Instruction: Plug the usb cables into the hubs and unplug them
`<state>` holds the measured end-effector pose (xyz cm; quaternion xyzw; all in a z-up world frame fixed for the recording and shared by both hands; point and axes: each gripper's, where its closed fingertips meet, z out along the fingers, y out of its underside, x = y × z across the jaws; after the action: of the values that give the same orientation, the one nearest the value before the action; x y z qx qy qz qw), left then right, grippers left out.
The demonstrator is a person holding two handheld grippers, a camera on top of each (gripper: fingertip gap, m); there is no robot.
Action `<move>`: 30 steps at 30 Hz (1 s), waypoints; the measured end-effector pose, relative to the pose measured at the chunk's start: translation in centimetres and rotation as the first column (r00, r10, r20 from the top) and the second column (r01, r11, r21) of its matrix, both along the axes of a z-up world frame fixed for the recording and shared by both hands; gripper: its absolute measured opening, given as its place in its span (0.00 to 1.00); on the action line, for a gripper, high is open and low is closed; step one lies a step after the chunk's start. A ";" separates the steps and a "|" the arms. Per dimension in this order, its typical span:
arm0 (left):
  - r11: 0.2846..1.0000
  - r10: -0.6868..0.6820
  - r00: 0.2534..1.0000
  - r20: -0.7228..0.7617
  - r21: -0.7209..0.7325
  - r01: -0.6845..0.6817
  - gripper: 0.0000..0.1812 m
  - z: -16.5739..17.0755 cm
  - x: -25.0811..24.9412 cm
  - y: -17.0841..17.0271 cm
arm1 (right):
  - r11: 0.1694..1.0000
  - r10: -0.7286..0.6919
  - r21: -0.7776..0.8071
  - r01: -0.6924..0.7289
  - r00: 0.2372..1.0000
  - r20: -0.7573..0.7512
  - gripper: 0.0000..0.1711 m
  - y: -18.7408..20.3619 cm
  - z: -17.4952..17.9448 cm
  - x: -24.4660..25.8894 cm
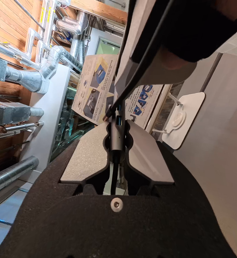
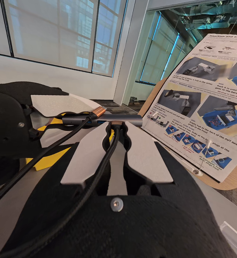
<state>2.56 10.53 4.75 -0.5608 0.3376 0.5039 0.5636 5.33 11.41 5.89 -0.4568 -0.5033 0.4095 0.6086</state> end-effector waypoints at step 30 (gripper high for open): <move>0.791 -0.528 0.614 0.586 0.076 0.607 0.22 3.0 5.8 -3.8 | 0.980 0.198 0.069 -0.187 0.891 -0.408 0.09 -0.9 5.2 4.7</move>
<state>8.32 6.69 7.73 -0.5854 0.3416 0.0805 0.7308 10.04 10.54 11.05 -0.2995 -0.4116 0.5479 0.6638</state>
